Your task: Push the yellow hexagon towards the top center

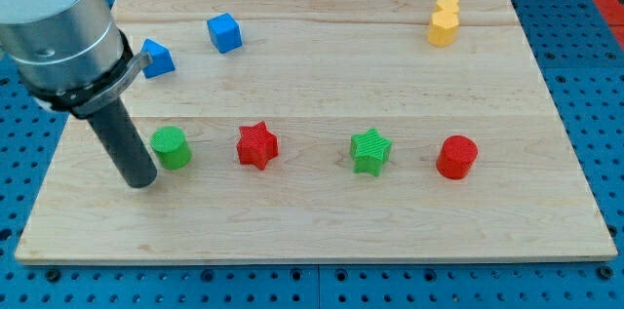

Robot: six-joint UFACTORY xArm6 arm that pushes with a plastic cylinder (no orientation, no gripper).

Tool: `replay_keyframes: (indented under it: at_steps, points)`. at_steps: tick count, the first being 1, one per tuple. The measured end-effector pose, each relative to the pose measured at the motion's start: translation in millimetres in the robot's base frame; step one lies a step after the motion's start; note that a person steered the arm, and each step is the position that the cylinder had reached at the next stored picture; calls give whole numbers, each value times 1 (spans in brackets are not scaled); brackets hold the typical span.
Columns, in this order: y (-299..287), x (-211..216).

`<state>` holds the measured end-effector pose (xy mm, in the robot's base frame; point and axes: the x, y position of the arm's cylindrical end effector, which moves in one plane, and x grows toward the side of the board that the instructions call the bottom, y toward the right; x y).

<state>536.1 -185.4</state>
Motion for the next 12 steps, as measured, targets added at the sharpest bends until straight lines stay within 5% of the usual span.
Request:
replay_keyframes:
  at_steps: [6,8,12]
  points:
    - [394,29]
    - [447,-54]
    - [428,-232]
